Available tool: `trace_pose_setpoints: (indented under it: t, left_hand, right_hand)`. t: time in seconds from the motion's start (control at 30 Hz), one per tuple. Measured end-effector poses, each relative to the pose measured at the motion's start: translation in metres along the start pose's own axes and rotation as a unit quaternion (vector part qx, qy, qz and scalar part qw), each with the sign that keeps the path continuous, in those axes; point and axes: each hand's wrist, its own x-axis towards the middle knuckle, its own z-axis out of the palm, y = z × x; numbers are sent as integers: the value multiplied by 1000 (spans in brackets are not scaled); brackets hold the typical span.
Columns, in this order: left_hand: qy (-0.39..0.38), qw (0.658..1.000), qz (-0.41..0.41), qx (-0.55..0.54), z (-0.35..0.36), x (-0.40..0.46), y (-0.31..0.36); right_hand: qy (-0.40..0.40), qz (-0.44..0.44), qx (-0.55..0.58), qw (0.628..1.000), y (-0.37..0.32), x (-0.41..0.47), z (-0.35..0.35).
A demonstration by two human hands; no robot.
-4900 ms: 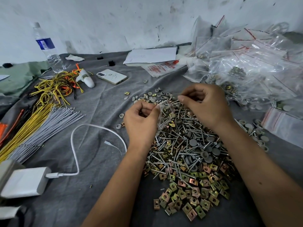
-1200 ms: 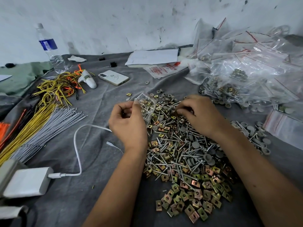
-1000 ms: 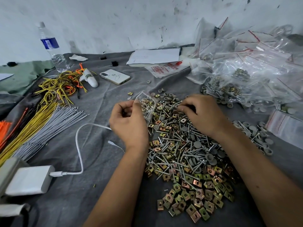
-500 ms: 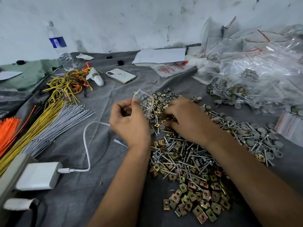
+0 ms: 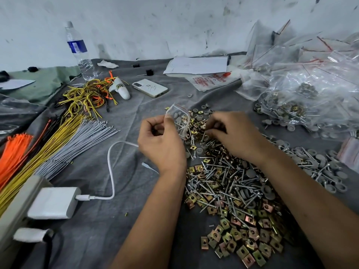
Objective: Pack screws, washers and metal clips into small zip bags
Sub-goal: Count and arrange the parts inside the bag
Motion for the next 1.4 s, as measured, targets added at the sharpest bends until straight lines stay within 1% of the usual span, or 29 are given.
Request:
trace_pose_setpoints:
  t: [0.13,0.27,0.33,0.43,0.5,0.57,0.63,0.67,0.77,0.83,0.9,1.03,1.17,1.23,1.3,1.4]
  left_hand:
    - [-22,1000,-1,20,1,-1,-2]
    - [-78,995,-19,62,3,-5,-4]
    - [-101,992,-23,75,3,-7,-3]
    - [-110,991,-23,76,3,-8,-3]
    - [-90,993,-23,72,3,-7,-3]
    - [-59,996,-30,57,3,-5,-2]
    - [-20,999,-29,38,3,-3,-2]
    - [-1,999,-25,32,3,-2,-2]
    - [29,999,-11,15,2,0,-1]
    - [35,999,-5,14,1,-1,0]
    - [37,999,-2,16,1,-1,0]
    - [40,999,-7,13,1,0,1]
    - [46,999,-6,11,0,2,1]
    - [52,999,-5,7,0,3,1]
    - [61,998,-5,2,-1,5,2]
    - [73,997,-5,-6,-3,9,2]
  right_hand:
    - [98,26,113,989,1,-3,-7]
    - [179,-9,170,969,-8,-5,-10]
    - [173,-40,154,972,-16,-2,-8]
    - [125,-57,108,985,-23,3,-2]
    - [120,-43,113,985,-22,5,-1]
    - [149,-19,137,979,-18,8,-3]
    - [167,4,116,979,-12,13,-5]
    - [150,14,83,985,-9,17,-5]
    - [39,5,-55,998,-5,29,1]
    - [-27,-18,-127,991,-4,38,10]
    - [-62,-21,-178,982,-8,45,20]
    - [-63,12,-179,982,-11,51,21]
    - [-74,39,-214,973,-10,51,10]
    - [-55,33,-215,975,-11,50,7]
    - [-43,4,-188,981,-15,49,7]
    - [-106,-9,-177,978,-23,47,15]
